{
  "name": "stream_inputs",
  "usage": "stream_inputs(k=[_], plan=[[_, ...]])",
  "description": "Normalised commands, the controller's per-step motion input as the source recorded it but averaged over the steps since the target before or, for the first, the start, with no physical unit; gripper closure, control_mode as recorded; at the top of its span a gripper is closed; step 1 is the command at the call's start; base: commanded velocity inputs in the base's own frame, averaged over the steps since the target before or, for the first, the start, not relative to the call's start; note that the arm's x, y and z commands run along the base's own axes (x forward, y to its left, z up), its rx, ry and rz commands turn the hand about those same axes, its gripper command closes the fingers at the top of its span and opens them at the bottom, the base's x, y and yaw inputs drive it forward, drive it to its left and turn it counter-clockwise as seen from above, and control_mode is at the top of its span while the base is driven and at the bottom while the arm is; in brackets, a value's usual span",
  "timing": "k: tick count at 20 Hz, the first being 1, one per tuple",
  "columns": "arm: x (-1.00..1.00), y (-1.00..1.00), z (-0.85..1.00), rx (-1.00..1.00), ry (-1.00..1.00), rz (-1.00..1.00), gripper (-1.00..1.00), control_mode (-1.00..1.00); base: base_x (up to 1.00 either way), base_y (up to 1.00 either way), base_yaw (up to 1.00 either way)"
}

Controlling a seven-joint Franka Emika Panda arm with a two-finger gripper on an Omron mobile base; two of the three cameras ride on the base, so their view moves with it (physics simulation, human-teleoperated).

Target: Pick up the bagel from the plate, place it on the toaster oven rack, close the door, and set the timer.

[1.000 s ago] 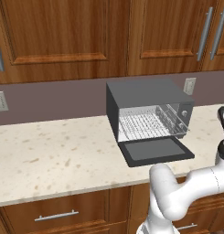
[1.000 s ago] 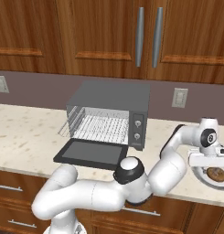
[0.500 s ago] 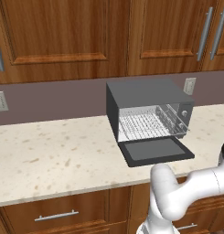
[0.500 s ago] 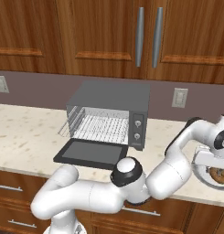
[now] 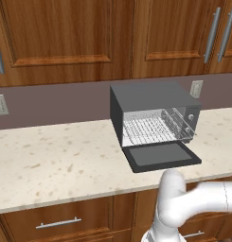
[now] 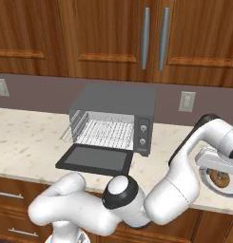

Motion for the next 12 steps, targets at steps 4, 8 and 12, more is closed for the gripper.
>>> stream_inputs(k=[4, 8, 12], plan=[[-0.73, 0.99, 0.24, -0.04, -0.28, 0.03, 1.0, -1.0, 0.0, 0.0, 0.0], [-0.54, 1.0, 0.35, -0.1, -0.26, 0.02, 1.0, -1.0, 0.0, 0.0, 0.0], [-0.21, 0.96, 0.53, -0.14, -0.15, 0.0, 1.0, -1.0, 0.0, 0.0, 0.0]])
